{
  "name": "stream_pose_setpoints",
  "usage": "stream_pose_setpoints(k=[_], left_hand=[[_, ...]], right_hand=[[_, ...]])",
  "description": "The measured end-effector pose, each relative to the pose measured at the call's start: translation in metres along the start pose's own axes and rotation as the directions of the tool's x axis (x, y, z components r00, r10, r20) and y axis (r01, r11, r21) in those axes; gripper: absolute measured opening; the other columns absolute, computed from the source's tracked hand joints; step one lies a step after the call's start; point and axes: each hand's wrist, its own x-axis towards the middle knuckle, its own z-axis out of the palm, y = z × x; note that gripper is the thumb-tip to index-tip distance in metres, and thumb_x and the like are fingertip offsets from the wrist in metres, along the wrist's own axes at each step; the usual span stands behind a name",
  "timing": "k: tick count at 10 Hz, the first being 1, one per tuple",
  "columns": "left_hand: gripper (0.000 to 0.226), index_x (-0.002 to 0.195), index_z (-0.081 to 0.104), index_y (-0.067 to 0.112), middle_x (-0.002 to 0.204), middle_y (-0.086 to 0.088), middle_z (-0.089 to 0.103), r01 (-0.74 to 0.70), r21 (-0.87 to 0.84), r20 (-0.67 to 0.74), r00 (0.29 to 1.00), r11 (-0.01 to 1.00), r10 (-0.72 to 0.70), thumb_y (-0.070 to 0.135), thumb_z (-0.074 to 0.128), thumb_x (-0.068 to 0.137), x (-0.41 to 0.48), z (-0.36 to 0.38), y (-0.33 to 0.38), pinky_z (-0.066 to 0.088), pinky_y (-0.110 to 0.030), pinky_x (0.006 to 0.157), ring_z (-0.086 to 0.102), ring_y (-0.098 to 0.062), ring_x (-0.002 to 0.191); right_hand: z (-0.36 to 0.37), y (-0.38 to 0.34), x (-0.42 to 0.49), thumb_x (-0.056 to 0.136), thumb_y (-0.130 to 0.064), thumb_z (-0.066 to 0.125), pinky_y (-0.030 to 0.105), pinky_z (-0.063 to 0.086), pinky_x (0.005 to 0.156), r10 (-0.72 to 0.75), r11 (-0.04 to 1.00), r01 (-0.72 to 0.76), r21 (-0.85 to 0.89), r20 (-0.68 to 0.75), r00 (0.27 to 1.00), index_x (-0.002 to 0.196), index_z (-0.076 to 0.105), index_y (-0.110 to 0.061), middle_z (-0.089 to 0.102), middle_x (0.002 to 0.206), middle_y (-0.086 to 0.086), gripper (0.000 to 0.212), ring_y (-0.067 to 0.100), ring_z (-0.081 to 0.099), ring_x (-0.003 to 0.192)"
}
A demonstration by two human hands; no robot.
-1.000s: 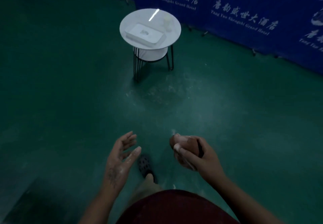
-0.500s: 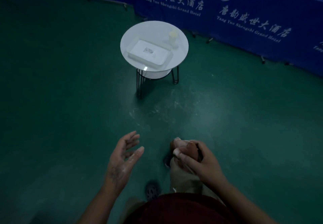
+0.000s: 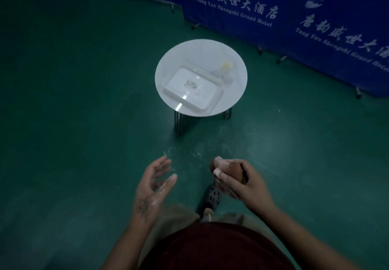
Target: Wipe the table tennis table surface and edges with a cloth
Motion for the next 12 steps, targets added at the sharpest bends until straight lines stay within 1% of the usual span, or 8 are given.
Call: stream_pose_setpoints(k=[2,4,6,8,9,10,11,12], left_hand=[[0.058,0.141,0.063,0.029,0.138,0.004,0.073,-0.012,0.000,-0.010,1.000,1.000,0.012,0.031,0.077,0.085,0.062,0.021,0.031,0.056,-0.021,0.099,0.069,-0.009,0.129],[0.062,0.144,0.062,0.025,0.137,0.007,0.073,-0.009,-0.004,0.006,1.000,1.000,0.009,0.033,0.078,0.085,0.136,0.016,0.043,0.055,-0.025,0.101,0.069,-0.007,0.127],[0.060,0.143,0.064,0.025,0.136,0.004,0.074,0.002,-0.050,0.043,0.999,0.999,0.000,0.032,0.079,0.086,0.228,-0.002,0.054,0.058,-0.021,0.099,0.070,-0.010,0.127],[0.061,0.139,0.066,0.043,0.138,0.014,0.073,0.034,-0.036,0.119,0.992,0.999,-0.030,0.055,0.081,0.081,0.312,-0.021,0.080,0.054,-0.031,0.104,0.068,-0.009,0.130],[0.059,0.140,0.065,0.044,0.139,0.015,0.072,0.018,-0.013,0.159,0.987,1.000,-0.016,0.056,0.079,0.083,0.347,-0.030,0.090,0.054,-0.024,0.103,0.067,-0.008,0.132],[0.056,0.143,0.063,0.041,0.140,0.018,0.071,0.020,0.023,0.173,0.985,1.000,-0.024,0.046,0.079,0.090,0.368,-0.037,0.099,0.055,-0.015,0.099,0.067,-0.006,0.131],[0.054,0.144,0.063,0.043,0.141,0.019,0.070,0.018,0.044,0.185,0.982,0.999,-0.026,0.043,0.077,0.092,0.387,-0.043,0.105,0.056,-0.014,0.097,0.067,-0.005,0.130],[0.056,0.144,0.063,0.037,0.140,0.017,0.071,0.005,0.013,0.147,0.989,1.000,-0.007,0.042,0.078,0.090,0.402,-0.038,0.110,0.056,-0.019,0.099,0.068,-0.008,0.130]], right_hand=[[-0.017,-0.033,0.078,0.076,-0.081,0.079,0.025,0.054,0.085,-0.094,0.995,0.092,-0.041,-0.045,0.995,0.120,0.069,-0.047,0.068,0.119,-0.022,0.057,0.001,0.069,0.108],[-0.012,-0.050,0.149,0.077,-0.078,0.081,0.031,0.056,0.093,-0.089,0.992,0.079,-0.097,-0.113,0.990,0.117,0.072,-0.047,0.065,0.118,-0.020,0.051,0.001,0.065,0.113],[0.005,-0.084,0.229,0.067,-0.081,0.080,0.023,0.051,0.086,0.026,0.996,-0.041,-0.083,-0.170,0.985,0.112,0.070,-0.045,0.071,0.114,-0.018,0.058,-0.003,0.067,0.107],[0.022,-0.117,0.307,0.066,-0.069,0.088,0.030,0.057,0.085,0.169,0.981,-0.184,-0.059,-0.194,0.966,0.109,0.067,-0.040,0.075,0.111,-0.014,0.055,0.001,0.072,0.101],[0.028,-0.133,0.342,0.070,-0.065,0.089,0.027,0.054,0.080,0.195,0.972,-0.219,-0.087,-0.221,0.956,0.108,0.063,-0.040,0.074,0.107,-0.018,0.053,-0.007,0.070,0.094],[0.029,-0.149,0.367,0.065,-0.077,0.084,0.026,0.054,0.078,0.219,0.962,-0.253,-0.101,-0.267,0.939,0.111,0.060,-0.043,0.071,0.104,-0.022,0.062,-0.011,0.068,0.090],[0.028,-0.159,0.390,0.072,-0.073,0.081,0.024,0.052,0.075,0.217,0.956,-0.256,-0.141,-0.243,0.945,0.126,0.059,-0.040,0.071,0.110,-0.021,0.068,-0.009,0.067,0.092],[0.019,-0.157,0.414,0.090,-0.054,0.078,0.029,0.048,0.084,0.223,0.942,-0.270,-0.200,-0.229,0.947,0.149,0.049,-0.032,0.066,0.128,-0.013,0.069,0.006,0.065,0.109]])
